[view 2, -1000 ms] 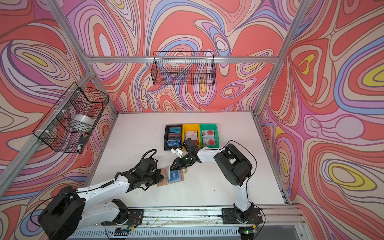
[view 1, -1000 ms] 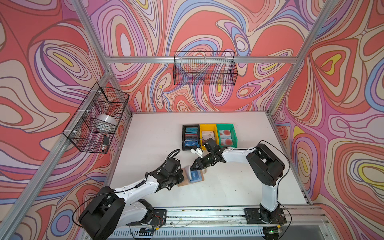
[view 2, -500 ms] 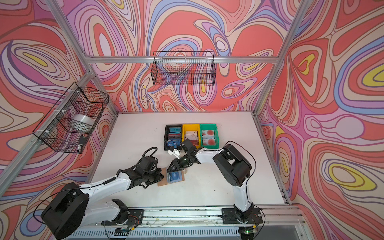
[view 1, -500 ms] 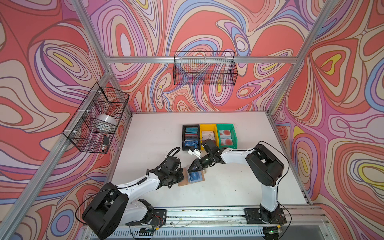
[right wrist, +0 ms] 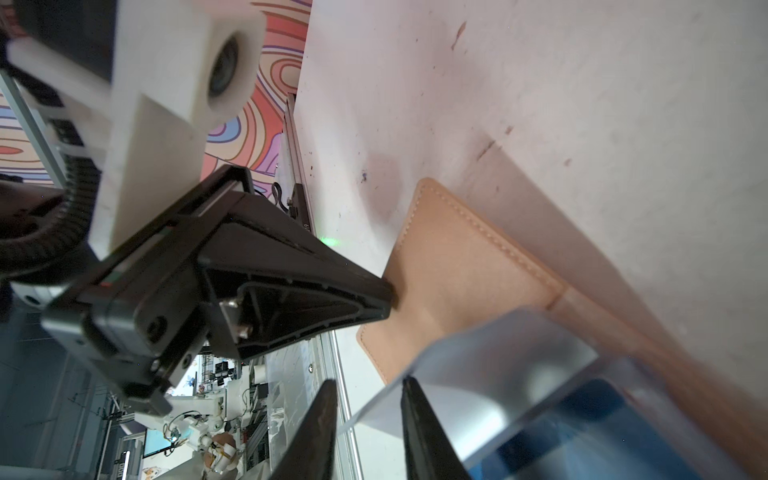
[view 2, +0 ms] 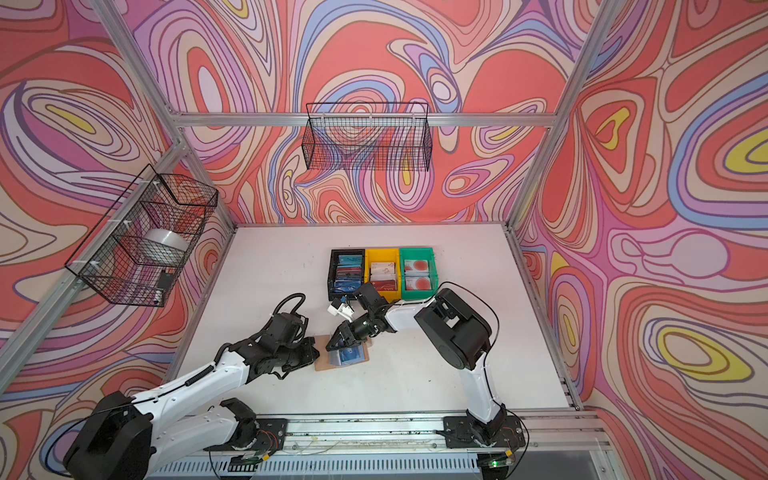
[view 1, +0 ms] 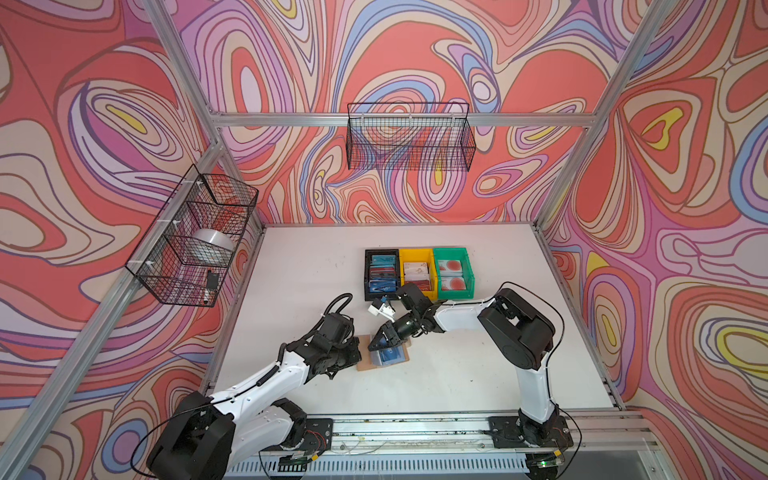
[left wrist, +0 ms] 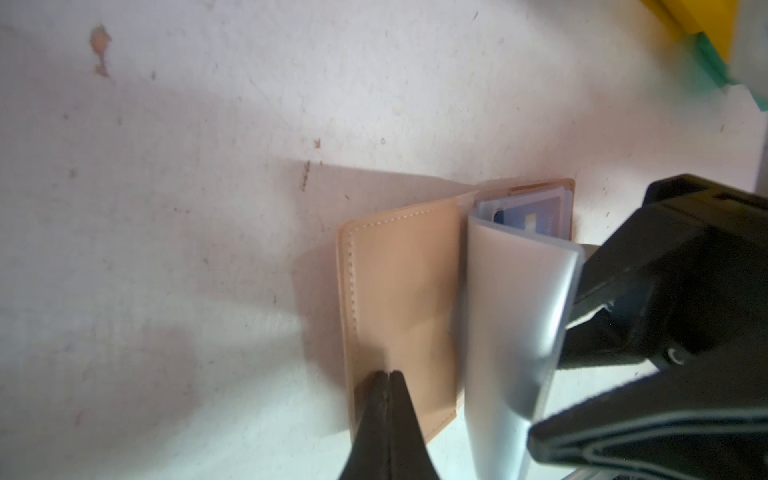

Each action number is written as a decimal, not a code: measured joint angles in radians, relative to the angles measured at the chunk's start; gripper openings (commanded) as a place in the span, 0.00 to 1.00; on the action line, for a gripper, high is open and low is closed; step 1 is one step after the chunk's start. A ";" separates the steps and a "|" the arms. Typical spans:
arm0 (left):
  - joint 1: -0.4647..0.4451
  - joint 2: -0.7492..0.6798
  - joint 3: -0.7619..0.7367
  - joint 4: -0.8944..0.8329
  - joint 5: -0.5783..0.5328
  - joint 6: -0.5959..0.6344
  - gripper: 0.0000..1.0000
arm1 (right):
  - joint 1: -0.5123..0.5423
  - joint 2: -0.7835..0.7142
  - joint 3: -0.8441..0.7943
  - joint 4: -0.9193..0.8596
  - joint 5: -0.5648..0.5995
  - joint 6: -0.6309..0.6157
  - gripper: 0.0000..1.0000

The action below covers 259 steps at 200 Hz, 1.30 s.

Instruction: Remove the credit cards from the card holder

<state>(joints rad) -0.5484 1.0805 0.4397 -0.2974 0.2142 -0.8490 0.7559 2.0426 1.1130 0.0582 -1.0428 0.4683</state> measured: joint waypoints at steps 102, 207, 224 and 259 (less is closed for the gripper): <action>0.045 -0.103 0.004 -0.021 0.076 0.011 0.00 | 0.000 0.066 0.008 0.092 -0.039 0.085 0.29; 0.046 -0.063 0.002 0.072 0.142 -0.019 0.00 | 0.000 0.103 0.018 0.103 -0.037 0.099 0.14; 0.047 -0.055 0.002 0.084 0.145 -0.019 0.00 | 0.000 0.108 0.023 0.103 -0.037 0.099 0.13; 0.059 -0.006 0.001 0.120 0.144 -0.019 0.00 | 0.000 0.108 0.023 0.105 -0.037 0.099 0.12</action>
<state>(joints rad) -0.4896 1.0748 0.4404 -0.1776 0.3584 -0.8680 0.7559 2.1509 1.1355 0.1631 -1.0801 0.5671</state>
